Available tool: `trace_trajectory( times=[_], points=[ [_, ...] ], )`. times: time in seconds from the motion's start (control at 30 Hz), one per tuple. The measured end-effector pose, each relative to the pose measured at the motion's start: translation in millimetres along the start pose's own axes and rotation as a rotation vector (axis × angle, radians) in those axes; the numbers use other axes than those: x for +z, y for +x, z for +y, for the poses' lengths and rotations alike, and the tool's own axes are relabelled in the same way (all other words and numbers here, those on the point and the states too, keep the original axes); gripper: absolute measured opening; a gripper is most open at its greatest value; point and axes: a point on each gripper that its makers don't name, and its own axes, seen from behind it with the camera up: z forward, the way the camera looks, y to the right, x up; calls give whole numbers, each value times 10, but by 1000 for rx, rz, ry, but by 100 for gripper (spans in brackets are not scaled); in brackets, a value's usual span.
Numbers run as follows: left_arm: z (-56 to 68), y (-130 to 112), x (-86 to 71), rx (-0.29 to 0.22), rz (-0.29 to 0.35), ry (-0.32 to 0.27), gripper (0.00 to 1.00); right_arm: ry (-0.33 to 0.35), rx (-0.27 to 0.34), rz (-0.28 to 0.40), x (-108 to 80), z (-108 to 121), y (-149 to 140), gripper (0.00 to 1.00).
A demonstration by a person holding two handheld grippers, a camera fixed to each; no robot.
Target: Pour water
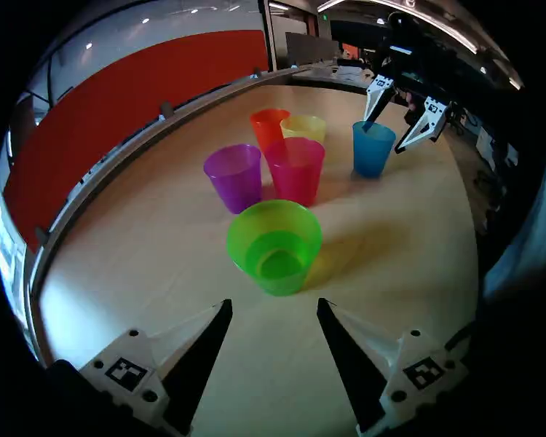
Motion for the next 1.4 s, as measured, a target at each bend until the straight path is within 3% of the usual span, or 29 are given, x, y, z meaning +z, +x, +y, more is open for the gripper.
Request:
trace_trajectory(
  times=[0.3,0.7,1.1,1.4],
  points=[
    [-79,-138,-123,-36,7,46,86,-58,45,-14,-200,133,-208,100],
    [-352,-165,-328,-80,19,156,86,-130,125,-19,-406,289,-354,100],
    [-741,-177,-575,-182,87,328,86,-269,255,38,-650,622,-214,100],
    [-947,-103,-751,-239,151,432,86,-350,346,104,-790,789,8,100]
  ],
)
